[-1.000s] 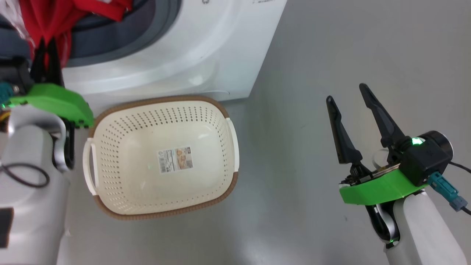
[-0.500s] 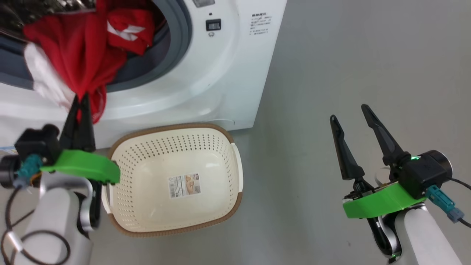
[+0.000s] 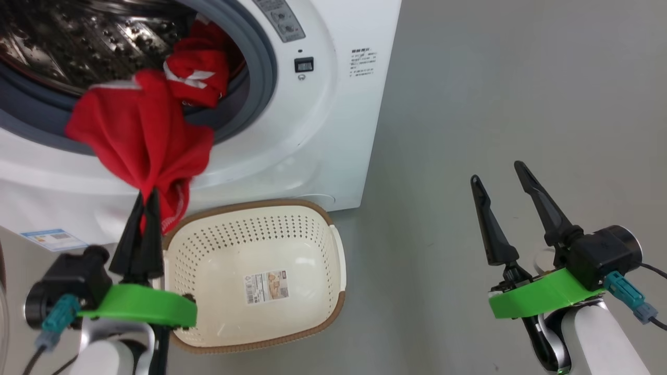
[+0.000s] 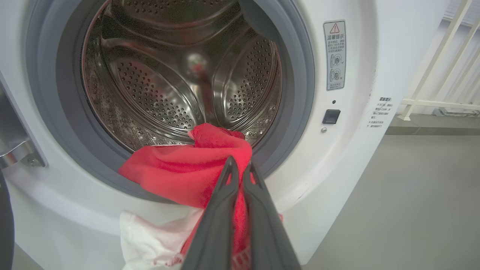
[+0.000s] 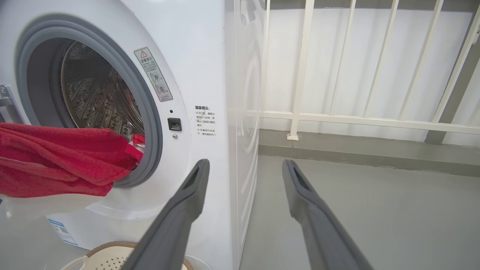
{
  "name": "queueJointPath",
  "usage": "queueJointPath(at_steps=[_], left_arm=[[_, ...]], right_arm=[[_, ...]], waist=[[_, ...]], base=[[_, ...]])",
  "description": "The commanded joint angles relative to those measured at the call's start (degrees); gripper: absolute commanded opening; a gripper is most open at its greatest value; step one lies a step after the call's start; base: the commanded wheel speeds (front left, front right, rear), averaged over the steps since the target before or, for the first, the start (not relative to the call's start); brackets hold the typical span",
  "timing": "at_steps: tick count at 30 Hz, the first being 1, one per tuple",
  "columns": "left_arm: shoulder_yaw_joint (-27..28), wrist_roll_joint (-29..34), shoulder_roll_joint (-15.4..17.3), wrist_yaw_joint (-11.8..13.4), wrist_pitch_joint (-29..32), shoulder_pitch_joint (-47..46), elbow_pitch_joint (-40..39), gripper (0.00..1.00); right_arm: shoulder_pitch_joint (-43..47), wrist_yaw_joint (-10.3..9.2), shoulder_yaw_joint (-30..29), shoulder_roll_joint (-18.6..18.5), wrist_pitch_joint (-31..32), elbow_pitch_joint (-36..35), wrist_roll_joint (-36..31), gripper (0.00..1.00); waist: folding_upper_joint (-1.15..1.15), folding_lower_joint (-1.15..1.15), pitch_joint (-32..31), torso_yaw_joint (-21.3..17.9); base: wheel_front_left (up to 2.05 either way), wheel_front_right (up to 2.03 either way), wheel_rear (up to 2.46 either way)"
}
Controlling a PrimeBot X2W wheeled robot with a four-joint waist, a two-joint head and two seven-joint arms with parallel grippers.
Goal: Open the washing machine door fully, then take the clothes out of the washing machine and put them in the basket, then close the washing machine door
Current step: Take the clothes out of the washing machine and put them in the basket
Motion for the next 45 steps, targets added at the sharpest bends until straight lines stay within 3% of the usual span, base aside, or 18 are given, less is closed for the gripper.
queueJointPath(at_steps=[1, 20, 27, 35, 45], left_arm=[[1.89, 0.06, 1.14, 0.85, -0.1, 0.96, -3.11, 0.0], [0.44, 0.37, 0.12, 4.42, 1.87, 11.24, -17.99, 0.0], [0.08, 0.4, 0.45, 4.75, 2.79, 12.28, -19.62, 0.0], [-1.44, -2.04, -1.02, 2.47, 2.33, 8.78, -11.56, 0.0], [-2.19, -3.2, -2.0, -0.13, 0.14, -1.31, 8.71, 0.0]], right_arm=[[0.42, 0.28, 0.72, -0.05, -0.36, -1.31, 0.36, 1.0], [2.28, 0.28, -0.93, -0.05, -0.36, -1.55, 0.4, 1.0], [2.43, 0.28, -0.98, -0.05, -0.36, -1.58, 0.38, 1.0], [2.26, 0.28, -0.48, -0.05, -0.36, -1.24, 1.14, 1.0], [1.33, 0.28, 0.49, -0.05, -0.36, -1.97, 0.67, 1.0]], waist=[[0.0, 0.0, -0.77, -0.11], [0.0, 0.0, -2.97, 0.79], [0.0, 0.0, -2.88, 0.92], [0.0, 0.0, -2.39, 0.34], [0.0, 0.0, 1.33, -0.97]], base=[[0.0, 0.0, 0.0], [0.0, 0.0, 0.0], [0.0, 0.0, 0.0], [0.0, 0.0, 0.0], [0.0, 0.0, 0.0]])
